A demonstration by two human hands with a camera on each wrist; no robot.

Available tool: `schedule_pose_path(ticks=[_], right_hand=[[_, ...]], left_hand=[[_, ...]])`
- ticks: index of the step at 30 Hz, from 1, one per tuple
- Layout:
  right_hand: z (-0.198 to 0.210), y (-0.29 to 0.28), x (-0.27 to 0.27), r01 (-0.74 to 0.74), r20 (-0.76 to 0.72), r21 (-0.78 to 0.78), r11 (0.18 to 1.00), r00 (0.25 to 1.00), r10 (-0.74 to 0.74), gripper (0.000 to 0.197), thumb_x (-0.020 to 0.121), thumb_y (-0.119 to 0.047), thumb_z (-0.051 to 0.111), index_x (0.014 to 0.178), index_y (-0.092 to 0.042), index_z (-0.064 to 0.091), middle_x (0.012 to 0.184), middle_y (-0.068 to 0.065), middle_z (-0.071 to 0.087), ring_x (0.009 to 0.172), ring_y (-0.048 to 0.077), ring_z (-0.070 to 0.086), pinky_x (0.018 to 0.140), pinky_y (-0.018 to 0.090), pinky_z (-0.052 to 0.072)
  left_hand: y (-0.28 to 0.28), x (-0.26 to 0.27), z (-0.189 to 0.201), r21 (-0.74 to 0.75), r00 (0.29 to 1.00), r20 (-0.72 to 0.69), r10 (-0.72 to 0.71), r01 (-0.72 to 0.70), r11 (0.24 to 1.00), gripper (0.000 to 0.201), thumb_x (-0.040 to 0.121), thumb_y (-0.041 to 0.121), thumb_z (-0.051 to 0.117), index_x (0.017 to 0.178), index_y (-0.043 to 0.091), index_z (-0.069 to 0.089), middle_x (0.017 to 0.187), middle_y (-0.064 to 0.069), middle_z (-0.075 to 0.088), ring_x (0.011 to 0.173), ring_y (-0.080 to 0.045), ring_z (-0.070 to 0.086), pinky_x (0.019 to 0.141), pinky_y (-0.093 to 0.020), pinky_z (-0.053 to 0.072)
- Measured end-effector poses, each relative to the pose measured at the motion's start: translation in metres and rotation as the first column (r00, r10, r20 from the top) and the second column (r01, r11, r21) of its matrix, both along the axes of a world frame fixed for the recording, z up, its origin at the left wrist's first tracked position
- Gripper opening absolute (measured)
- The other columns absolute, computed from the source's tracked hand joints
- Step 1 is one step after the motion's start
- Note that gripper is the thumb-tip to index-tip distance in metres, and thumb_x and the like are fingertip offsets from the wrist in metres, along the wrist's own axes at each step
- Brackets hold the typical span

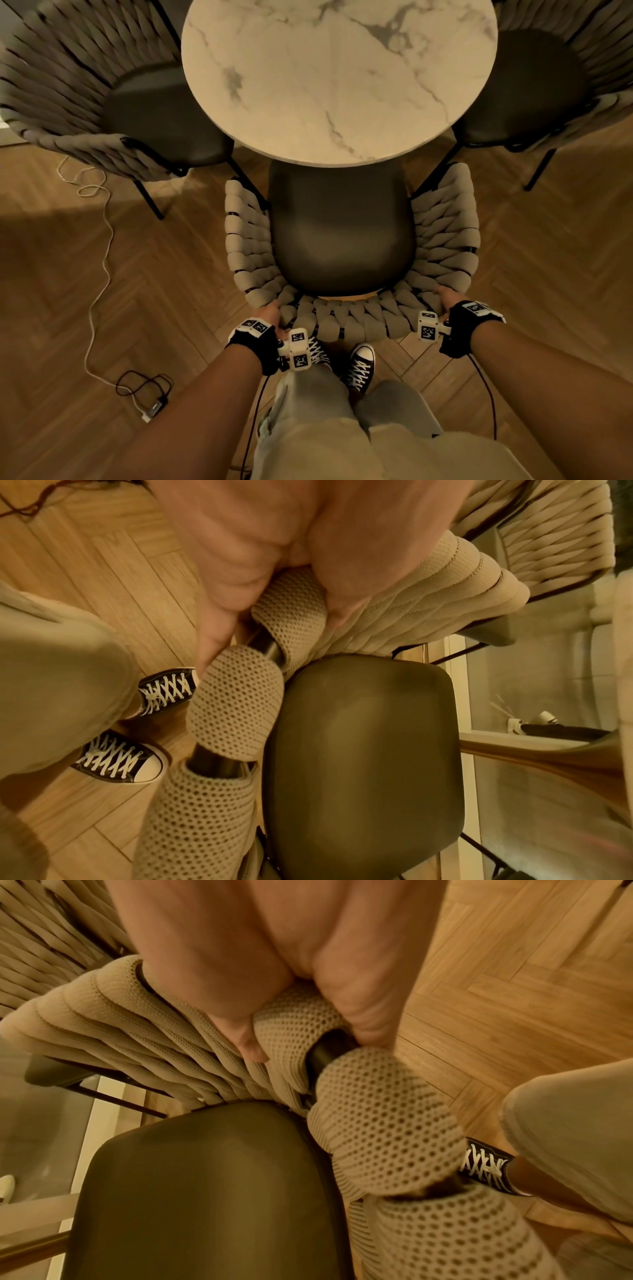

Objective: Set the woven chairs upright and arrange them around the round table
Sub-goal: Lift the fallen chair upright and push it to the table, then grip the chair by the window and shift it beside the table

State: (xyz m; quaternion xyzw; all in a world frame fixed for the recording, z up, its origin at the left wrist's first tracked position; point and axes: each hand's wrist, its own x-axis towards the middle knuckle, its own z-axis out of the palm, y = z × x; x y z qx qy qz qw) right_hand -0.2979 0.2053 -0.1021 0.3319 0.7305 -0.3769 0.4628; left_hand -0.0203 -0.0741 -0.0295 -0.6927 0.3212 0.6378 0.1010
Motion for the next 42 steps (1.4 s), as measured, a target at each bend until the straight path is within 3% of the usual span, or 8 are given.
schedule_pose_path(ticks=[4,9,12,17,24,28,38,42], right_hand=[[0.029,-0.011,0.007,-0.028,-0.008,-0.025,0.999,1.0,0.027,0.052,0.095,-0.037,0.058,0.139,-0.012,0.047,0.132,0.016,0.061,0.118,0.044,0.06,0.083,0.06,0.054],[-0.021,0.014,-0.007,-0.079,-0.037,-0.006,0.997,0.996,0.079,0.055,0.083,-0.05,0.065,0.126,-0.018,0.058,0.117,0.015,0.07,0.086,0.033,0.069,0.083,0.057,0.058],[-0.019,0.016,-0.006,-0.217,-0.049,0.056,0.975,0.974,0.22,0.049,0.095,-0.035,0.052,0.135,-0.007,0.053,0.138,0.017,0.056,0.11,0.035,0.063,0.092,0.044,0.052],[0.076,-0.022,0.01,-0.339,-0.074,0.192,0.921,0.931,0.358,0.036,0.095,-0.032,0.05,0.121,-0.007,0.058,0.091,0.013,0.062,0.079,0.03,0.061,0.068,0.036,0.05],[0.16,-0.134,0.031,0.004,-0.299,-0.061,0.998,0.954,-0.022,0.041,0.083,-0.025,0.058,0.119,-0.006,0.059,0.108,0.015,0.062,0.083,0.031,0.061,0.078,0.041,0.049],[0.187,-0.225,0.044,-0.229,-0.324,-0.331,0.915,0.939,0.118,0.011,0.098,-0.017,0.052,0.104,-0.017,0.061,0.096,0.009,0.066,0.085,0.02,0.062,0.077,0.038,0.05],[0.196,-0.46,0.088,-0.84,-0.607,0.002,0.543,0.43,0.668,0.009,0.089,-0.018,0.062,0.093,-0.026,0.066,0.087,-0.001,0.068,0.078,0.017,0.062,0.062,0.024,0.046],[0.176,-0.566,0.109,-0.87,-0.536,0.044,0.492,0.395,0.746,0.012,0.091,-0.017,0.059,0.098,-0.024,0.065,0.09,-0.003,0.064,0.087,0.02,0.062,0.07,0.028,0.047]], left_hand=[[-0.006,0.005,-0.017,0.011,0.994,-0.03,0.103,-0.103,0.995,0.026,0.098,0.027,0.05,0.114,0.012,0.065,0.121,-0.022,0.065,0.085,-0.032,0.062,0.091,-0.052,0.051],[0.002,0.004,-0.004,-0.036,0.993,-0.038,0.11,-0.111,0.993,0.016,0.093,0.024,0.06,0.101,0.012,0.068,0.087,-0.018,0.07,0.077,-0.034,0.066,0.074,-0.05,0.056],[-0.002,0.011,0.007,-0.036,0.999,-0.016,0.028,-0.029,0.999,0.013,0.094,0.019,0.058,0.093,0.007,0.064,0.09,-0.016,0.069,0.08,-0.034,0.066,0.086,-0.055,0.055],[-0.038,0.039,0.002,-0.08,0.996,0.08,0.044,-0.038,0.996,0.027,0.082,0.018,0.066,0.101,-0.001,0.067,0.087,-0.022,0.073,0.072,-0.036,0.072,0.069,-0.054,0.06],[-0.088,0.023,0.09,-0.283,0.999,-0.022,0.024,-0.029,0.959,0.012,0.088,0.01,0.056,0.081,0.002,0.063,0.072,-0.014,0.064,0.055,-0.026,0.059,0.05,-0.03,0.049],[-0.134,0.023,0.108,-0.43,0.995,-0.056,-0.08,0.048,0.902,0.015,0.091,0.01,0.055,0.077,0.006,0.061,0.068,-0.012,0.064,0.048,-0.021,0.057,0.049,-0.026,0.044],[-0.362,0.064,0.086,-0.601,0.799,0.338,-0.498,0.59,0.539,0.028,0.085,0.056,0.062,0.092,0.029,0.065,0.089,0.003,0.068,0.086,-0.019,0.065,0.081,-0.037,0.057],[-0.484,0.071,0.054,-0.507,0.645,0.442,-0.623,0.753,0.42,0.035,0.087,0.054,0.059,0.109,0.028,0.063,0.105,-0.001,0.068,0.096,-0.023,0.065,0.085,-0.037,0.056]])
